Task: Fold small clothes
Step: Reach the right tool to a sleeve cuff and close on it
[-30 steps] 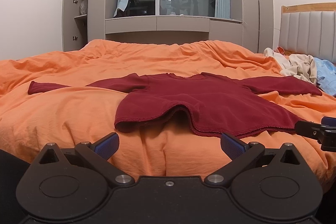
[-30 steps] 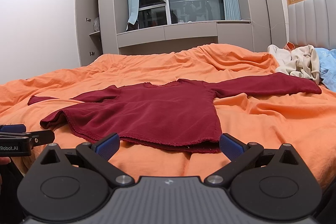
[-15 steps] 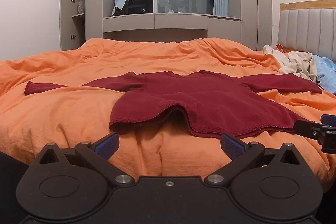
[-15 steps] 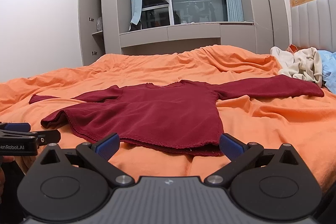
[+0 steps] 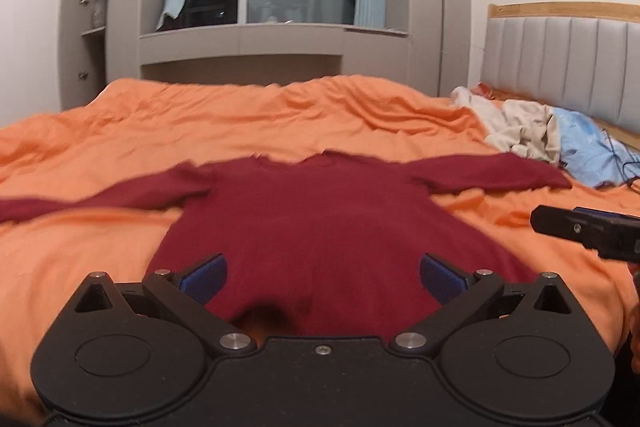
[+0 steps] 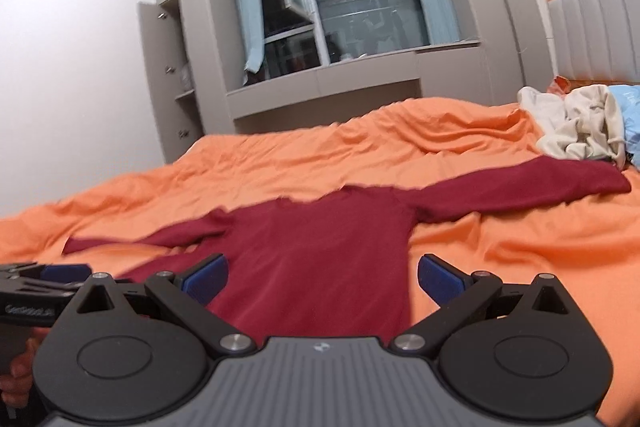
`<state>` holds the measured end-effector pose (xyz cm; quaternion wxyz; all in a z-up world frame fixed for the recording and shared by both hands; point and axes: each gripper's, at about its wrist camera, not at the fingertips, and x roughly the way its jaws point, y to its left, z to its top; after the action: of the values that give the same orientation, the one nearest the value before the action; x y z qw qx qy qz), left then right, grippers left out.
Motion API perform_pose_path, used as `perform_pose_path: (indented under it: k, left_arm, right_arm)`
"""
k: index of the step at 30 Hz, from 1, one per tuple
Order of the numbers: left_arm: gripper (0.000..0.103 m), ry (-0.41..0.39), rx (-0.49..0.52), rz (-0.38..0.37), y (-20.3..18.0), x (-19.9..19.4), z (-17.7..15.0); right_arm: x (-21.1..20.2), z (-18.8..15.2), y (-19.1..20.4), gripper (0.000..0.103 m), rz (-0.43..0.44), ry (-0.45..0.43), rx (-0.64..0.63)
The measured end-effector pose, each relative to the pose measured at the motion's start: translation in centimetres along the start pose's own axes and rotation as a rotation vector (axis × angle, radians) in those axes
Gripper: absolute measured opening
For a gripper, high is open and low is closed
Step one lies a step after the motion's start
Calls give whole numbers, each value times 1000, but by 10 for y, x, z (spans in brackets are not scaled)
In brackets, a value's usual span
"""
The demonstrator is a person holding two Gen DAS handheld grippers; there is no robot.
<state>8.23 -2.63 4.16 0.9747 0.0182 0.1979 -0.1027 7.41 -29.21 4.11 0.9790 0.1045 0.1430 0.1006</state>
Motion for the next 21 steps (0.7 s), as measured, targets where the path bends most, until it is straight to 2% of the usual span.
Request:
perform_pose_path:
  k: [5,10,16,18,21]
  left_arm:
    - [103,16,-12,-33,-4,37,46]
    - [102,59,-23,-74,-10,84,76]
    - [102,99,-10,-81,-13,149,85]
    - [103,111,-30,-77,-8,167,81]
    - [102,114,-86,-75,1,189,71]
  right_arm:
    - [36,45,-43,103,-63,-55,32]
    - [89,80,-102,103,-135,-24,99]
    - [142,94,-166,103,-198,-29,193]
    - [156,88,-186,103,-228,-16,251]
    - [172,81,-213,103,-317,6,287]
